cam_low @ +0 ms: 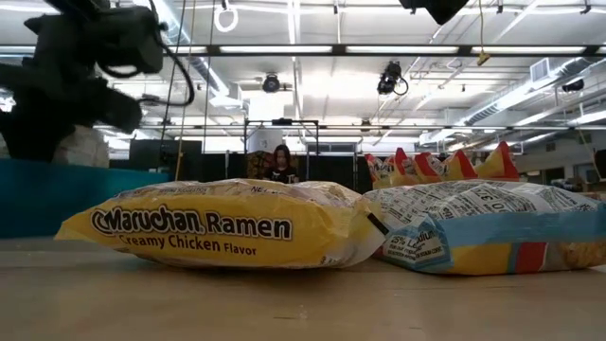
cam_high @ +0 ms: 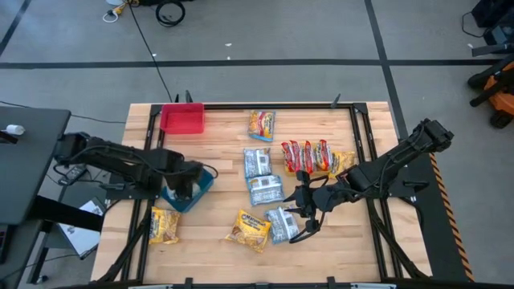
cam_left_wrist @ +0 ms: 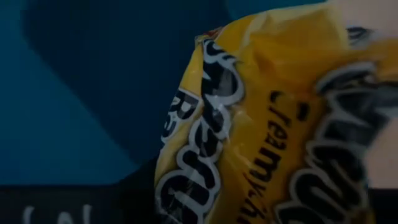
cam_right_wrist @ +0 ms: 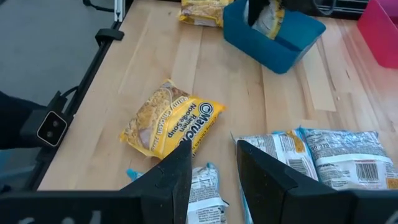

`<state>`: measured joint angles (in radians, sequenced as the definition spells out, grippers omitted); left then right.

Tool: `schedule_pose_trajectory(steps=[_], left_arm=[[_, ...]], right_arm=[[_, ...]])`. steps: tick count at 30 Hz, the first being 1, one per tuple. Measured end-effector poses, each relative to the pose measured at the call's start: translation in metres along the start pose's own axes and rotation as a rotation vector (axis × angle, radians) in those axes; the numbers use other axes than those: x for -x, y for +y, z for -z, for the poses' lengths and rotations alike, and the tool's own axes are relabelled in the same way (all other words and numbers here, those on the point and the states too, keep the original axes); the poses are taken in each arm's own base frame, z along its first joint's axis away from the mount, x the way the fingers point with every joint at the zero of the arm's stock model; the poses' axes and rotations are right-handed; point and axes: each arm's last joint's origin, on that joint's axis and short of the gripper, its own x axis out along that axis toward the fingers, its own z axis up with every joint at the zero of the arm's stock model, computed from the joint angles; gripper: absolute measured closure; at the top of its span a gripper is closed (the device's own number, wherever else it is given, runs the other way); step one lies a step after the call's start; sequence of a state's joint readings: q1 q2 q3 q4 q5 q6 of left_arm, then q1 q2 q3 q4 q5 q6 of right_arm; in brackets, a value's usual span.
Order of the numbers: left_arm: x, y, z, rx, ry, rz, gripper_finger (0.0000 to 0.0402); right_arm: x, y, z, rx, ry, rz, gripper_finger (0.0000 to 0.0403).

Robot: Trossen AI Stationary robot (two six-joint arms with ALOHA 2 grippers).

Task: Sort Maruchan noodles
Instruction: Put the yellow noodle pack into the blue bin

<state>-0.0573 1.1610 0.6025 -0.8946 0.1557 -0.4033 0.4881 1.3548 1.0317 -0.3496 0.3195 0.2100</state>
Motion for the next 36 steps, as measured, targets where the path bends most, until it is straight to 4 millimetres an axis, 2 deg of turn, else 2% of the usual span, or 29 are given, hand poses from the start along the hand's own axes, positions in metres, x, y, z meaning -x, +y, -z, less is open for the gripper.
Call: schedule_pose_trajectory(steps=[4,13,16,20,26,31,36], left_arm=[[0.009,-0.013,-0.004,-0.247,-0.061,-0.055,0.0247],[0.007,-0.035,0.007,-0.425,-0.04,-0.02,0.0246],[0.003,-0.045,0.013,-0.485,-0.021,-0.019,0.0246],[-0.007,-0.06,0.017,-0.569,-0.008,-0.012,0.0245],[-0.024,-0.076,0.014,-0.64,-0.017,0.005,0.0245],[-0.029,-0.084,0.001,-0.66,-0.126,0.03,0.0245],[-0.023,-0.086,-0.007,-0.68,-0.163,-0.018,0.0245]], right_arm=[[0.0,0.0,0.0,-0.014,0.0,0.0,0.027],[0.0,0.0,0.001,-0.024,0.005,0.007,0.027],[-0.009,0.0,0.001,-0.041,-0.006,0.058,0.027],[-0.04,0.006,0.003,-0.03,-0.02,0.038,0.027],[-0.1,0.021,0.011,0.029,-0.126,-0.031,0.027],[-0.146,0.009,0.008,0.052,-0.129,0.014,0.027],[-0.189,-0.012,0.008,0.04,-0.068,-0.045,0.027]])
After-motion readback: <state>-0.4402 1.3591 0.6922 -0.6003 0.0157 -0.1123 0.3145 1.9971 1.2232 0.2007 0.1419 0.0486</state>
